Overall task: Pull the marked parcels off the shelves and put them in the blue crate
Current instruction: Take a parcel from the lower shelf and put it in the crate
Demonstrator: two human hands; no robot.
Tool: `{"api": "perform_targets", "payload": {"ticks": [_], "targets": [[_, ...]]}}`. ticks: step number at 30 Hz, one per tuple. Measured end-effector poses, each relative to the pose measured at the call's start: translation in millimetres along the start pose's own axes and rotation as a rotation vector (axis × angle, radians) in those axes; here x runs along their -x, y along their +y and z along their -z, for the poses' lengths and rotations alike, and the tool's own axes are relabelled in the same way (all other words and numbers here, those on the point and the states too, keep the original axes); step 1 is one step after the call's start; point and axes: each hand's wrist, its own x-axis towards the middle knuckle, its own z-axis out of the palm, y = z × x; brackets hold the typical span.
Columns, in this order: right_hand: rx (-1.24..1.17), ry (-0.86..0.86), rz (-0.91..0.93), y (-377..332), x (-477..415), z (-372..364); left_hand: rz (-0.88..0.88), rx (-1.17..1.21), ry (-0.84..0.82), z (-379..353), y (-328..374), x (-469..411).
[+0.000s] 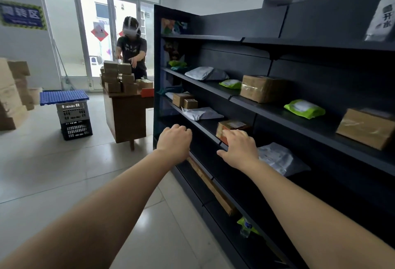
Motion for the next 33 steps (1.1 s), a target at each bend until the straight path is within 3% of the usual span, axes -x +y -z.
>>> {"api": "perform_targets", "payload": {"ticks": [14,33], "targets": [[0.009,-0.081,-0.008,-5.3,-217.8,-90.7,0.005,0.012,-0.02,-110.4,-98.5,-187.6],[0.027,-0.204,-0.179,-16.5,-510.8,-218.0,-0.096,0.089,-0.11,-285.5,-233.2,-459.0]]}}
